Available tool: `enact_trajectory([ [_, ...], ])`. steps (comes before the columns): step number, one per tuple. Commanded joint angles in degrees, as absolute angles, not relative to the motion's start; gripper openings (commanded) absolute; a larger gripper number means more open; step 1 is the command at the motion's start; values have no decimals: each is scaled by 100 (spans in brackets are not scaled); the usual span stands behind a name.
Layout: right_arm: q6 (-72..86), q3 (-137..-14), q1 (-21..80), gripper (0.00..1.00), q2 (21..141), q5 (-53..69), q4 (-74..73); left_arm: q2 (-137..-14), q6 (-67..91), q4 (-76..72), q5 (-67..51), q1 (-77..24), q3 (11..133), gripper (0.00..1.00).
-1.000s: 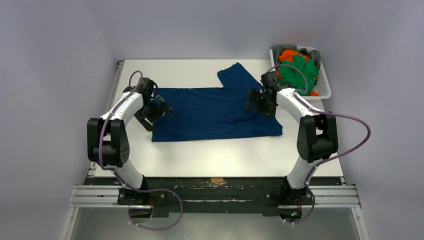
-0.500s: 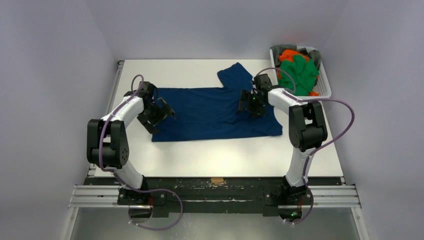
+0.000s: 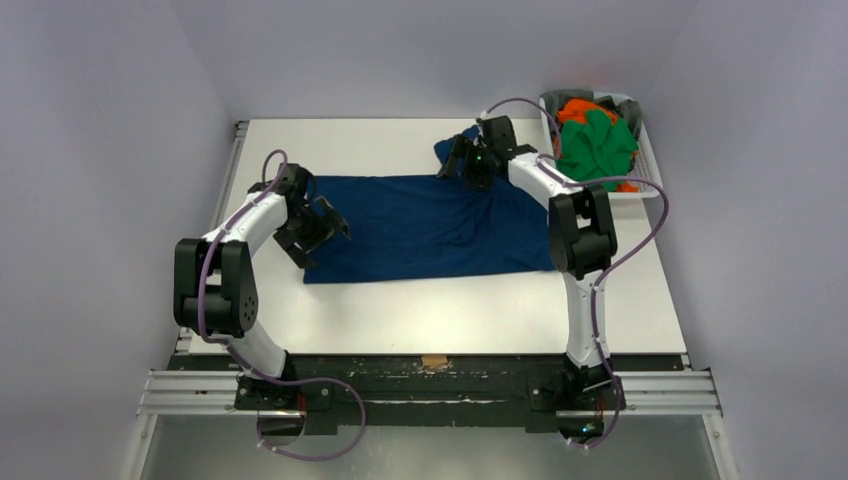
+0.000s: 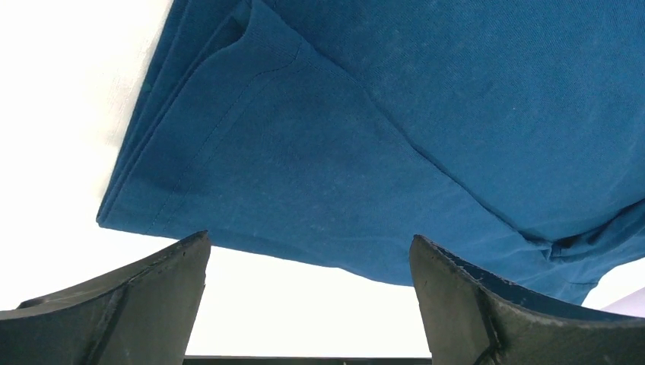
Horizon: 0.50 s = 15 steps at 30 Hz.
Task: Fold and stack the t-shirts
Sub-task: Fold the flattened tshirt in 1/3 of the way
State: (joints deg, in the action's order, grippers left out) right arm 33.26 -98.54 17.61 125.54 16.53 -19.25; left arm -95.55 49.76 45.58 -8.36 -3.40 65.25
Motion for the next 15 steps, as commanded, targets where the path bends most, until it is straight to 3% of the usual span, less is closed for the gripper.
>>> enact_trajectory([
  [1,3460,-10727,1889,82,12657,1793,-1901,-9337,4893,4592,-775,-309,6755,100],
  [10,2501,-9002,1878,83,11121,436,-2419,-9806,4827,4355,-1300,-348,7230,100],
  [15,2443,-8172,1891,83,10734,461,-2517,-9975,4774,4345,-1354,-399,7364,100],
])
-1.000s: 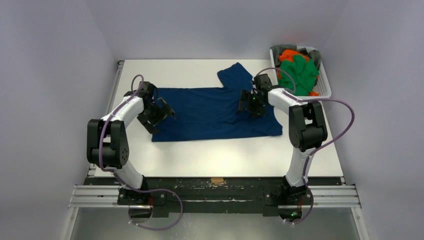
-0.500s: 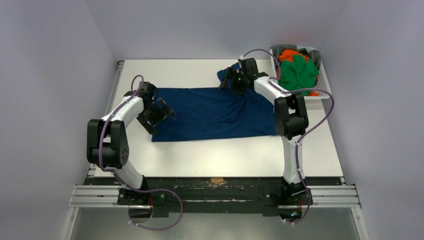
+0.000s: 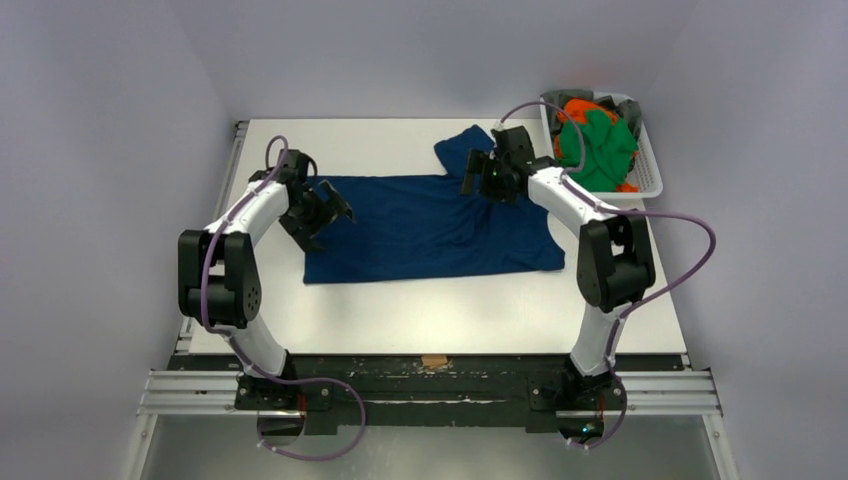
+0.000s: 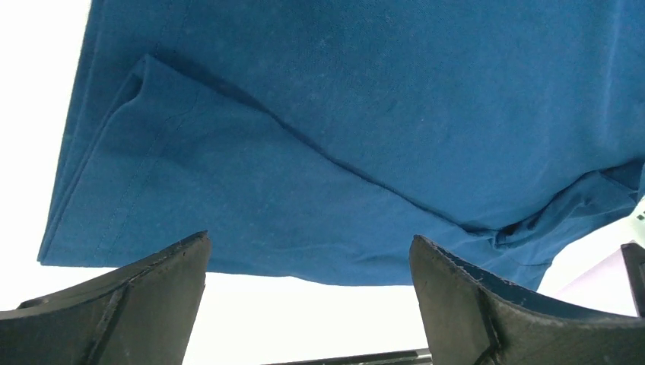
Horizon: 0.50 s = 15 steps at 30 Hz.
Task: Fold and stack the t-shirts
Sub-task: Fold the flattened tshirt in 1/3 of the way
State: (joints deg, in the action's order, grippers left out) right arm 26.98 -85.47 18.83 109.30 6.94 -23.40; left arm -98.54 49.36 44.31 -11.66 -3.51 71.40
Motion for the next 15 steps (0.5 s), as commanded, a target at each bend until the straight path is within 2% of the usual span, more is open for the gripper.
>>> enact_trajectory([
  [1,2443,-8163,1905,83,10774,533,-2517,-9994,4765,4352,-1361,-400,7372,100],
  [9,2401,-9215,2059,82,11874,549,-2659,-9885,4763,4428,-1295,-400,7211,100],
  [15,2238,-10851,2381,81,12735,489,-3171,-9713,4755,4523,-1162,-396,7102,100],
])
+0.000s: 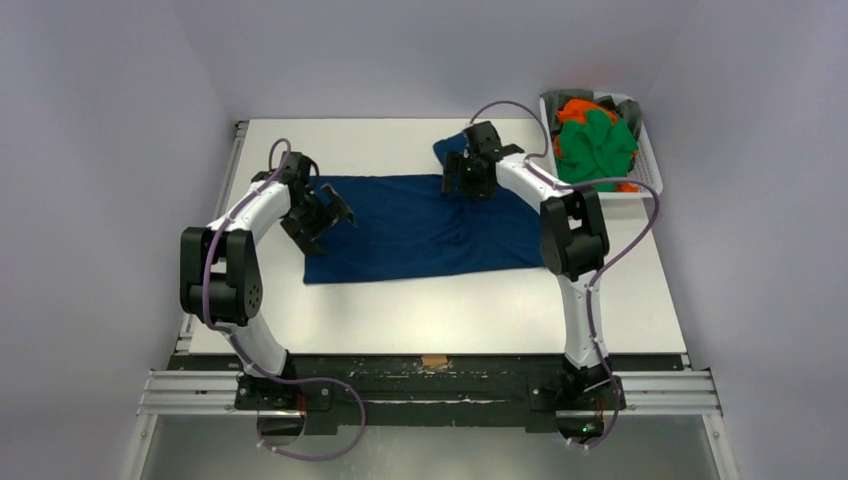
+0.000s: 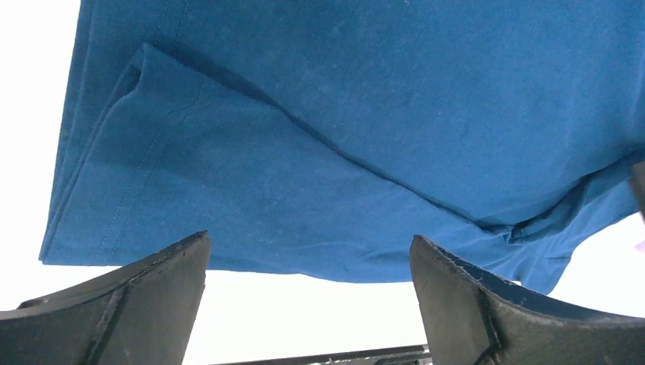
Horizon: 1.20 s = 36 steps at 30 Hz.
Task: Fold and stack the t-shirts
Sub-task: Fold the flattened tshirt in 1/3 of the way
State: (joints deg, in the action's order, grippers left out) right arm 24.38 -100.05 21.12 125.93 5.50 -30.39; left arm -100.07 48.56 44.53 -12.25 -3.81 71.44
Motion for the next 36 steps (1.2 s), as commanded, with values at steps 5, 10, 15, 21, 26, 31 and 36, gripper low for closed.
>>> enact_trajectory([
  [5,2221,-10858,2509,82,12551,140,-3170,-9795,4743,4479,-1206,-396,7223,100],
  [10,2245,-10070,2484,83,12081,-500,-3184,-10162,4724,4345,-1415,-409,7561,100],
  [15,2538,-8811,2177,84,11279,-494,-2819,-10697,4740,4176,-1579,-565,7970,100],
  [21,2514,-7446,1884,86,10450,-20,-1930,-11415,4677,4325,-1505,-837,8401,100],
  [26,2537,-6704,1742,86,10218,124,-1610,-11534,4641,4303,-1464,-911,8192,100],
  [31,2745,-6342,1573,86,10257,389,-1501,-11515,4632,4340,-1256,-989,7914,100],
  [36,3018,-5664,1395,86,9884,267,-1630,-11327,4675,4308,-1307,-1189,7507,100],
])
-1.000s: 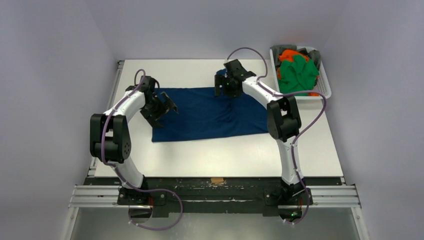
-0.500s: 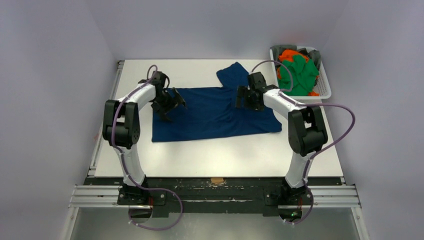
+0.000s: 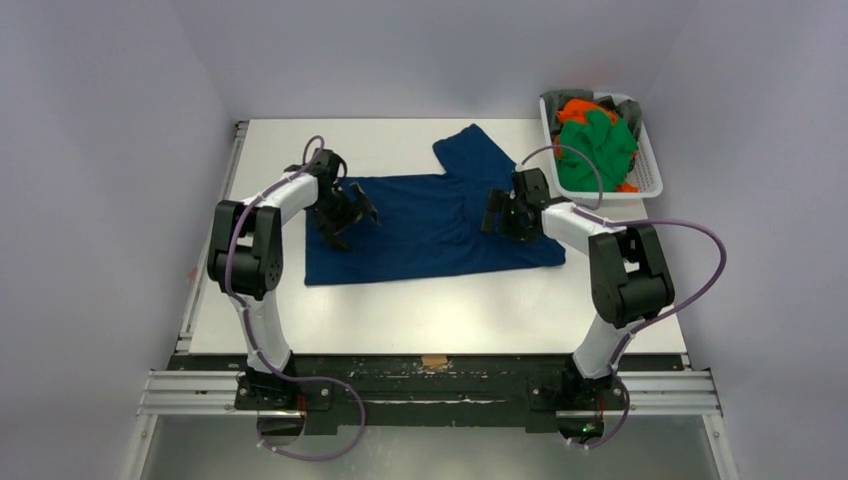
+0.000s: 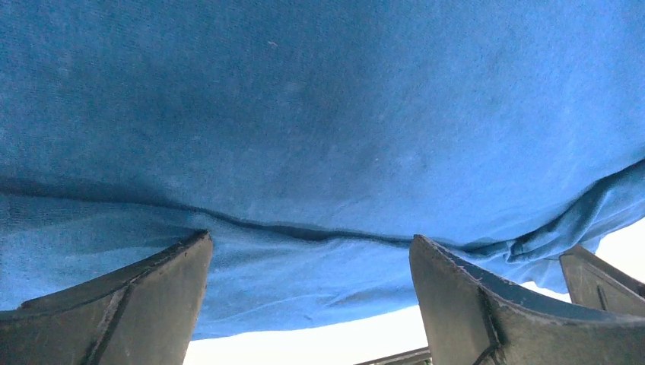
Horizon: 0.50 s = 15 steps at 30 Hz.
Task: Fold and stack the t-shirts
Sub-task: Fold the flattened tshirt in 1/3 of the way
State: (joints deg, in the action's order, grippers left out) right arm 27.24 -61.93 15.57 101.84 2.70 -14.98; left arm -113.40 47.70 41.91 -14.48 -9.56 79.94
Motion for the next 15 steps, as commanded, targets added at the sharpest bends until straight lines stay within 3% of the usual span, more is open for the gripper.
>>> enact_trajectory([
  [1,3078,-5502,1355,86,9781,227,-1692,-11249,4676,4280,-1311,-1244,7345,100],
  [15,4041,-3857,1057,87,7898,-395,-3539,-10015,4854,3998,-1727,-1923,5466,100],
])
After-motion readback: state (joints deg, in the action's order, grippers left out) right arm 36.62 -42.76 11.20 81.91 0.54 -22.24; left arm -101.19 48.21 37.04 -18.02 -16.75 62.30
